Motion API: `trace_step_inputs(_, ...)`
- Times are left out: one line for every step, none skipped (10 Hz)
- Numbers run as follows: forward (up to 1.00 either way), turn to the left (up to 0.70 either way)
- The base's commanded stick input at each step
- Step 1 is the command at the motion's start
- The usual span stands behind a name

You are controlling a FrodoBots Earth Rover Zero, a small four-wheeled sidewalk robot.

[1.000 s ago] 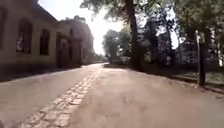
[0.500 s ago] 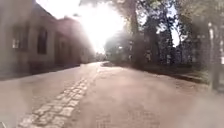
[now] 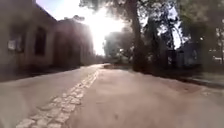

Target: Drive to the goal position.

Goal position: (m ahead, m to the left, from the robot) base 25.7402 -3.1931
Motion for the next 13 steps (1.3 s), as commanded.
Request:
trace_step_inputs(0.85, 0.00)
trace_step_inputs(0.85, 0.00)
trace_step_inputs(0.85, 0.00)
trace_step_inputs(0.85, 0.00)
trace_step_inputs(0.85, 0.00)
trace_step_inputs(0.85, 0.00)
trace_step_inputs(0.85, 0.00)
trace_step_inputs(0.85, 0.00)
trace_step_inputs(0.85, 0.00)
trace_step_inputs(0.85, 0.00)
trace_step_inputs(0.85, 0.00)
trace_step_inputs(0.85, 0.00)
trace_step_inputs(0.85, 0.00)
